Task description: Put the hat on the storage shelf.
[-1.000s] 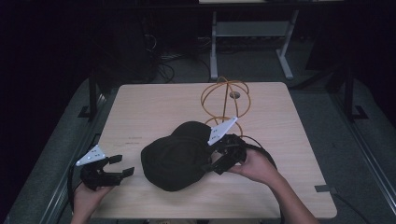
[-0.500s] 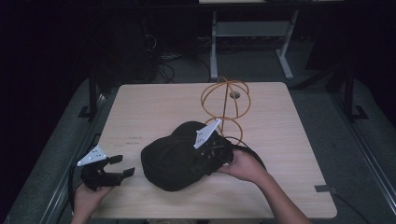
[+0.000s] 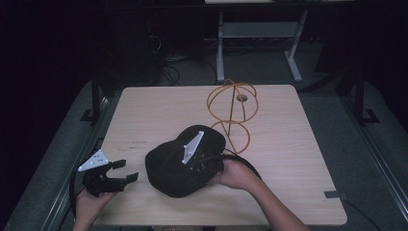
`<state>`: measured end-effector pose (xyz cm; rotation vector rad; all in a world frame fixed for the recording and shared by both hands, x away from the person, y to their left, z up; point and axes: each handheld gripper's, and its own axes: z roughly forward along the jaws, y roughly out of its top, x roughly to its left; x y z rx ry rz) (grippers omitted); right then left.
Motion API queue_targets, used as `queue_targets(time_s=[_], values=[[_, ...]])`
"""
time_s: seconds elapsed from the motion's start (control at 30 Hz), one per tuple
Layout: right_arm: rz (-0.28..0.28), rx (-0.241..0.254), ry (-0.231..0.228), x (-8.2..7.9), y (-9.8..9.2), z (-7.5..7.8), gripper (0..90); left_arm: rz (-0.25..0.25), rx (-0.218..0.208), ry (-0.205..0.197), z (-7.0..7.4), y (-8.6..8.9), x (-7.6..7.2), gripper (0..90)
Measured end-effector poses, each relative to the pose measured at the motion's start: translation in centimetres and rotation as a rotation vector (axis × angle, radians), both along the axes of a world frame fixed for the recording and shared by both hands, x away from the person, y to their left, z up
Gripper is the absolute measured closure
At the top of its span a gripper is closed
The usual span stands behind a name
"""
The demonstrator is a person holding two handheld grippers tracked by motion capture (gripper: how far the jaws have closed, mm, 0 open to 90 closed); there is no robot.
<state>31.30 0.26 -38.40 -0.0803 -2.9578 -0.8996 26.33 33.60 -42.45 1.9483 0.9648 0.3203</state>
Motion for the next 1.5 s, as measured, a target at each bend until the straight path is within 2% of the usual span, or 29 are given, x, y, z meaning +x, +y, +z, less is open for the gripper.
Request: queue_targets(time_s=[0.23, 0.33, 0.5, 0.6, 0.73, 0.97, 1.2, 1.43, 1.5], values=[[0.032, -0.048, -0.012, -0.4, 1.3, -0.8, 60.9, -0.002, 0.0, 0.0, 0.0, 0.0, 0.0, 20.4], [0.045, -0.074, -0.002, -0.7, 2.0, -1.1, 65.2, 0.005, -0.01, 0.001, 0.0, 0.0, 0.0, 20.3], [0.082, -0.112, -0.002, -1.1, 3.0, -1.9, 75.5, -0.001, -0.004, 0.002, 0.0, 0.1, 0.0, 20.4], [0.082, -0.094, 0.01, -1.1, 3.0, -2.1, 80.0, -0.005, -0.003, 0.0, 0.0, 0.1, 0.0, 20.3], [0.07, -0.067, -0.003, -1.2, 2.8, -1.7, 81.7, -0.002, -0.014, 0.001, 0.0, 0.0, 0.0, 20.3], [0.025, 0.035, -0.008, -0.8, 1.5, 0.2, 82.0, -0.028, -0.031, -0.007, 0.3, -0.3, -0.1, 20.5], [-0.018, 0.14, 0.005, -0.3, 0.0, 2.6, 82.0, -0.09, -0.057, -0.038, 1.1, -1.4, -0.5, 20.1], [-0.059, 0.197, -0.016, -0.1, -0.7, 4.5, 82.1, -0.174, -0.087, -0.073, 1.9, -3.2, -0.9, 19.7], [-0.067, 0.215, -0.02, -0.1, -0.8, 5.0, 82.2, -0.18, -0.089, -0.077, 2.2, -3.7, -0.9, 19.3]])
